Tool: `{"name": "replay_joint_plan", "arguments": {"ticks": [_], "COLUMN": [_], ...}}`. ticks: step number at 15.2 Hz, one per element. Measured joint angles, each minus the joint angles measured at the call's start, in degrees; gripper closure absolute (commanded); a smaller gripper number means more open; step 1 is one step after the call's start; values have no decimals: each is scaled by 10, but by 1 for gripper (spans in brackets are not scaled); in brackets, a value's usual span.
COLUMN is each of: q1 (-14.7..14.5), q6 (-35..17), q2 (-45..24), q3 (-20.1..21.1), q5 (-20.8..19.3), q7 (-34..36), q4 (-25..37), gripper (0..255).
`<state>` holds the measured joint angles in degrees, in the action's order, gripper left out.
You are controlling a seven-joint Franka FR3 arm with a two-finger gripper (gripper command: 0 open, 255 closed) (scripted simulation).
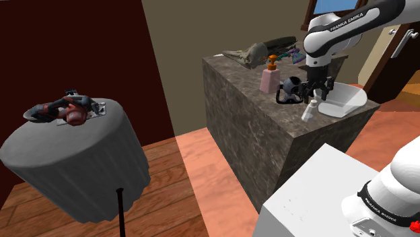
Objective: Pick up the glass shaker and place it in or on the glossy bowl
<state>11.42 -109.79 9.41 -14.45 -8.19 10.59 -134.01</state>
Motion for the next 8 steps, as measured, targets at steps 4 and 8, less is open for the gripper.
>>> {"name": "replay_joint_plan", "arguments": {"ticks": [4,8], "q1": [-1,-2], "q6": [27,58], "q2": [9,21], "q3": [2,4], "q5": [1,0], "q7": [0,-1], "q4": [11,31], "gripper": [255,255]}}
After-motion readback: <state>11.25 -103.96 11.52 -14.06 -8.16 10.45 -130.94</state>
